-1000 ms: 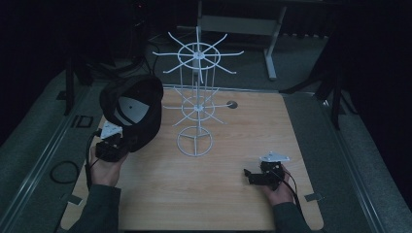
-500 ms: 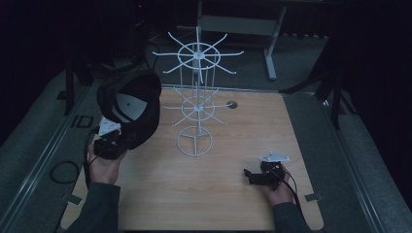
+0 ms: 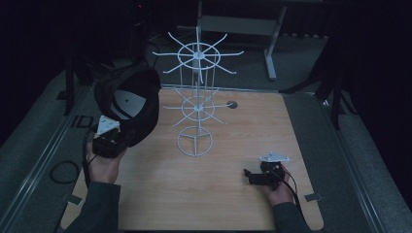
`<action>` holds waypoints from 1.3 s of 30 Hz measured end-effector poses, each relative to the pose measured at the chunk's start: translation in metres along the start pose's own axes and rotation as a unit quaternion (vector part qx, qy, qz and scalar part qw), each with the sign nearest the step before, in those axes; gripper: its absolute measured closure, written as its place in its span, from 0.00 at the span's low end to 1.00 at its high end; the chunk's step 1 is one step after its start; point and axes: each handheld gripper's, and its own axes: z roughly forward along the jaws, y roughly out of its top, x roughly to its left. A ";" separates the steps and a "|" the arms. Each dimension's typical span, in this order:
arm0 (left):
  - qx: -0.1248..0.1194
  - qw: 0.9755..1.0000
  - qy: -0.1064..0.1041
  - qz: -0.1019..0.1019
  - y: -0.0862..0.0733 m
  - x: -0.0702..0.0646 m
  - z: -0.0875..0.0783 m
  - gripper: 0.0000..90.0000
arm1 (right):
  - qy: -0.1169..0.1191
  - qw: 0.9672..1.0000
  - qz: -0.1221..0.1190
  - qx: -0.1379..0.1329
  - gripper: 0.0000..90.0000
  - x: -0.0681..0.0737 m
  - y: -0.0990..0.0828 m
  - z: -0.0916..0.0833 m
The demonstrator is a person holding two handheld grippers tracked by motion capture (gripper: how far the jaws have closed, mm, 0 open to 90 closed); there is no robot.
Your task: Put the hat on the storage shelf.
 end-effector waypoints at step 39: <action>-0.059 0.998 0.032 -0.009 0.023 -0.002 -0.022 0.96 | 0.000 1.000 -0.001 0.000 0.13 0.000 0.000 0.000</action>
